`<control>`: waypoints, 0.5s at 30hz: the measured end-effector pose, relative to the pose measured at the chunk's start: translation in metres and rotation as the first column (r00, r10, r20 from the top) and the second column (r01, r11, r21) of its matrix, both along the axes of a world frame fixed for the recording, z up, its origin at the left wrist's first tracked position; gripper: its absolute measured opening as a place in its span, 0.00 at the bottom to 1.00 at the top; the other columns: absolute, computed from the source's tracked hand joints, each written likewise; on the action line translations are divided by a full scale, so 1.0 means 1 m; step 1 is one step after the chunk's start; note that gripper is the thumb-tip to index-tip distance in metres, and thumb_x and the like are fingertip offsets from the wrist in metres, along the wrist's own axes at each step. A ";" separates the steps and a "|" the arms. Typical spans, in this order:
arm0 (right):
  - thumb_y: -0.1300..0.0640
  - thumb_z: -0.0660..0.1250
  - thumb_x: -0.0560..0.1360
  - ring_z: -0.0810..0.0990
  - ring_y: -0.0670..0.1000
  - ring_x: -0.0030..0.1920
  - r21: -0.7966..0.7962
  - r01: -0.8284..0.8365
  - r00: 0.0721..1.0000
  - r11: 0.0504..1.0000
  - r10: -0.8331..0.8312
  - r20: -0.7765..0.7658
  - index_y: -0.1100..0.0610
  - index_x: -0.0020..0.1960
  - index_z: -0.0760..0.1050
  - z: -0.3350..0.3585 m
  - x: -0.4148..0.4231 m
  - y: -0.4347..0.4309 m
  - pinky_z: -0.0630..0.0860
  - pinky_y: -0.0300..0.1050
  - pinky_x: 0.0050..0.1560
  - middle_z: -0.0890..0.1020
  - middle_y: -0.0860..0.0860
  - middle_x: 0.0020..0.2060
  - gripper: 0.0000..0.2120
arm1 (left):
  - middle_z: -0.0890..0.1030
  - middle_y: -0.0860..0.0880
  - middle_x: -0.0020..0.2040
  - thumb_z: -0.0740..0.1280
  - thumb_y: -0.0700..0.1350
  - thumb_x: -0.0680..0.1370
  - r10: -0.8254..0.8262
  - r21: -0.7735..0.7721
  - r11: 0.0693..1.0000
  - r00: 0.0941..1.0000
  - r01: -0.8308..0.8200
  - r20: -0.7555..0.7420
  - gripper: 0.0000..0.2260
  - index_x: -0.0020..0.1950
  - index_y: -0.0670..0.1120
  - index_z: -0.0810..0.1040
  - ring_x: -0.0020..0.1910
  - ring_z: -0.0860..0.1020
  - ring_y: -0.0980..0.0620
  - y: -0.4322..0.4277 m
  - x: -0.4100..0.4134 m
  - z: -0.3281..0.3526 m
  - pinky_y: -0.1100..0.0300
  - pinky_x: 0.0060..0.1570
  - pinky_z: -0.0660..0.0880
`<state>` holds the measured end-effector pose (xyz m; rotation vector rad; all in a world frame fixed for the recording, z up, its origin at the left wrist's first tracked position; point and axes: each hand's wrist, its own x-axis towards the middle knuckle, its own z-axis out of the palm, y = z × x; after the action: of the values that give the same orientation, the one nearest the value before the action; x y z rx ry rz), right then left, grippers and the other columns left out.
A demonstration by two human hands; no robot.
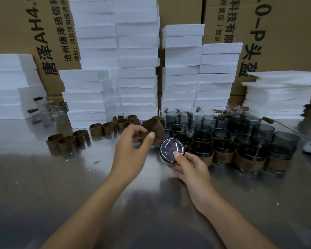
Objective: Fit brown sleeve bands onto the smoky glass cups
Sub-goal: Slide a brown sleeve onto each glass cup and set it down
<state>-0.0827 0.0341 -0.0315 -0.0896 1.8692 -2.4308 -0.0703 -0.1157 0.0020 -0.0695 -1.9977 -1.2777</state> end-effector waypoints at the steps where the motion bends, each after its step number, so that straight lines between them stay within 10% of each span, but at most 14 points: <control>1: 0.53 0.68 0.75 0.83 0.50 0.50 -0.006 -0.007 1.000 1.000 0.007 0.015 0.58 0.61 0.75 0.001 0.000 0.001 0.78 0.41 0.49 0.84 0.53 0.51 0.17 | 0.78 0.55 0.44 0.69 0.43 0.76 -0.060 -0.003 0.998 0.998 0.060 -0.012 0.07 0.44 0.54 0.74 0.44 0.77 0.63 0.009 0.008 -0.002 0.73 0.46 0.70; 8: 0.55 0.63 0.79 0.80 0.58 0.59 -0.086 -0.106 0.991 0.991 0.112 0.071 0.62 0.57 0.78 0.008 0.003 0.014 0.79 0.46 0.50 0.83 0.60 0.54 0.13 | 0.78 0.67 0.53 0.69 0.42 0.76 -0.269 0.016 0.963 0.962 0.269 0.050 0.16 0.58 0.58 0.70 0.55 0.77 0.65 0.026 0.029 -0.012 0.74 0.53 0.70; 15: 0.60 0.63 0.79 0.84 0.52 0.48 -0.267 -0.200 0.974 0.943 0.222 0.053 0.60 0.59 0.78 0.014 0.004 0.013 0.82 0.50 0.50 0.83 0.58 0.50 0.11 | 0.75 0.52 0.64 0.70 0.44 0.75 -0.316 0.059 0.948 0.942 0.311 0.110 0.24 0.69 0.54 0.67 0.65 0.73 0.56 0.025 0.027 -0.017 0.55 0.68 0.69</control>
<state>-0.0784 0.0471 -0.0171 -0.1907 1.4174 -2.4712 -0.0433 -0.0904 -0.0151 -0.3109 -2.1212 -1.5538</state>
